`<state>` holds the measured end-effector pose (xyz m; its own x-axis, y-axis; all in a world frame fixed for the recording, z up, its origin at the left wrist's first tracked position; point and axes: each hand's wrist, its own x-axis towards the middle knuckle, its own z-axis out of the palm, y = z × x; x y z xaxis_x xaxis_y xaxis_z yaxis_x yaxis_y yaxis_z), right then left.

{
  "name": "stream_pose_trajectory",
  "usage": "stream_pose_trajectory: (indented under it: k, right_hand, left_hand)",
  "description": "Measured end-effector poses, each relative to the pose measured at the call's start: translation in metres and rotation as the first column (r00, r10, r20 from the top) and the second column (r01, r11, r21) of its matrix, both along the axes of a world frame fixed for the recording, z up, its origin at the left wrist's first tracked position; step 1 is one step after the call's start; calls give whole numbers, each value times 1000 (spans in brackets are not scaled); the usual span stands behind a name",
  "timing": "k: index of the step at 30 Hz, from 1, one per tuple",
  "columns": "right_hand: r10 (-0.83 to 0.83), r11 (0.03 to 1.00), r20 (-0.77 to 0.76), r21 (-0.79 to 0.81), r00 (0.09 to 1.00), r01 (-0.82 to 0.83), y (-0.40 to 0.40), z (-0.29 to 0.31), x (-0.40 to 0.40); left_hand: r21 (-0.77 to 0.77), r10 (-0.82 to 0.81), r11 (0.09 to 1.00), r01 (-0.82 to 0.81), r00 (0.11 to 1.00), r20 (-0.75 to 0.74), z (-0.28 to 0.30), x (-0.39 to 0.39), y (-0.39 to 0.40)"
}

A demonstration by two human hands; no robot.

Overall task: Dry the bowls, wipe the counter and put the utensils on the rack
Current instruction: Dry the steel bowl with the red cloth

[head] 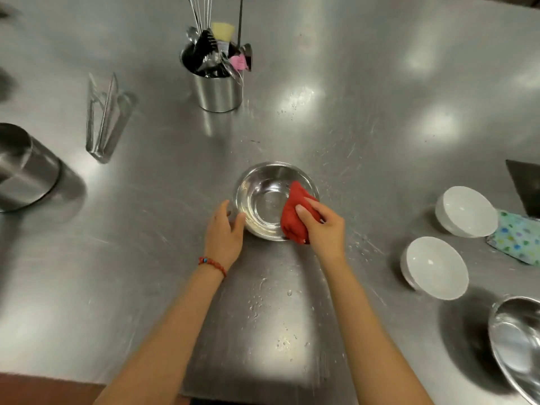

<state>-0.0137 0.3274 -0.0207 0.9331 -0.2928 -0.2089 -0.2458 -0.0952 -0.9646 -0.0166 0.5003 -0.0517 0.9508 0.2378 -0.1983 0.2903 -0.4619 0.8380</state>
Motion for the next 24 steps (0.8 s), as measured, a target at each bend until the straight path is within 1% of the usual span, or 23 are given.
stream_pose_trajectory:
  k: [2, 3, 5, 6, 8, 10, 11, 12, 16, 19, 20, 21, 23, 24]
  right_hand:
    - [48, 994, -67, -97, 997, -55, 9, -5, 16]
    - [78, 984, -86, -152, 993, -90, 12, -7, 23]
    - [152, 935, -121, -303, 981, -183, 21, -12, 38]
    - [192, 888, -145, -396, 971, -235, 24, -14, 45]
    - [249, 754, -226, -565, 942, -335, 30, -21, 54]
    - [267, 621, -311, -668, 912, -410, 33, -28, 55]
    - [284, 576, -326, -693, 902, -433, 34, -31, 55]
    - [316, 555, -326, -698, 891, -453, 34, -34, 54]
    - [480, 571, -288, -615, 829, -544, 41, -36, 57]
    - [487, 570, -234, -645, 842, -509, 49, -36, 66]
    - [466, 538, -236, -689, 852, -485, 51, -36, 70]
    - [435, 477, -255, -748, 864, -461, 51, -36, 74]
    - [345, 304, -318, -852, 883, -426, 45, -34, 78]
    - [303, 236, -347, -875, 888, -422, 40, -31, 78]
  left_hand:
    - [-67, 18, 998, -21, 999, -44, -4, 11, -1]
    - [-126, 45, 991, -53, 997, -64, -5, 15, -2]
    - [-214, 116, 968, -135, 988, -98, -10, 22, -4]
    - [-225, 155, 958, -175, 982, -105, -12, 25, -5]
    - [-217, 229, 944, -248, 967, -110, -16, 30, -10]
    - [-190, 276, 939, -287, 957, -87, -19, 35, -15]
    - [-180, 294, 937, -301, 954, -64, -20, 36, -19]
    - [-166, 308, 936, -310, 951, -38, -20, 37, -22]
    - [-134, 313, 943, -306, 949, 38, -23, 37, -31]
    - [-158, 304, 943, -293, 951, 52, -27, 38, -29]
    - [-159, 303, 944, -290, 950, 69, -27, 39, -29]
    - [-155, 305, 945, -289, 948, 89, -26, 40, -29]
    - [-146, 313, 944, -295, 943, 117, -26, 40, -30]
    - [-151, 320, 942, -301, 940, 120, -27, 41, -30]
